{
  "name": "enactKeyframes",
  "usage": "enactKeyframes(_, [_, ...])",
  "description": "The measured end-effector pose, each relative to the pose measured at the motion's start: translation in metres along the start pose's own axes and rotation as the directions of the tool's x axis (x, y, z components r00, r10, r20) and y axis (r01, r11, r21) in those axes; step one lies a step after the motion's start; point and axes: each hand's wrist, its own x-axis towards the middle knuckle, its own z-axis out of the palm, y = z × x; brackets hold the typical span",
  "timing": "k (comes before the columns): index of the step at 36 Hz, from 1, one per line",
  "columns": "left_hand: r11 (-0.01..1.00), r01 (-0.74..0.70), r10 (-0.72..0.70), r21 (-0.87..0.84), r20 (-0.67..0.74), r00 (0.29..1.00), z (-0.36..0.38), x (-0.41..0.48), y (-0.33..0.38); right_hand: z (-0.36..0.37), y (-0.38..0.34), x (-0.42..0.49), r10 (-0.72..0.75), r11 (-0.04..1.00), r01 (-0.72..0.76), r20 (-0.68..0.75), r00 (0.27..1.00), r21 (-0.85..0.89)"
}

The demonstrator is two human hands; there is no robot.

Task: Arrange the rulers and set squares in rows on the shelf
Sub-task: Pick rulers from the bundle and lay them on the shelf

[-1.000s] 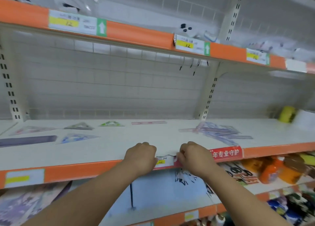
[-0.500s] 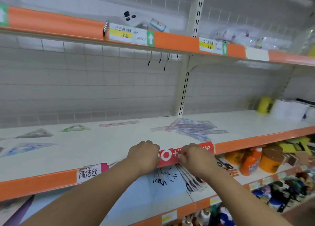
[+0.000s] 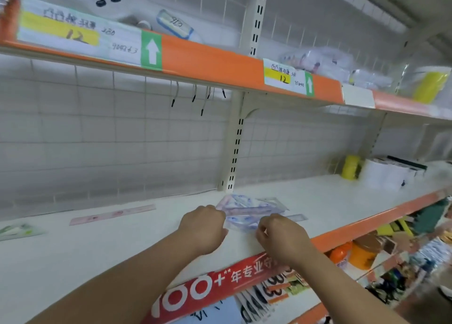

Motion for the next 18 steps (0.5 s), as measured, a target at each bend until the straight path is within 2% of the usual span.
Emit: enactKeyframes(18, [1.0,0.005,-0.005,-0.001,0.037,0.999,0.022,0.067,0.015,0.029,0.054,0.05,0.006,0.999,-0.005,-0.036,0.999,0.035])
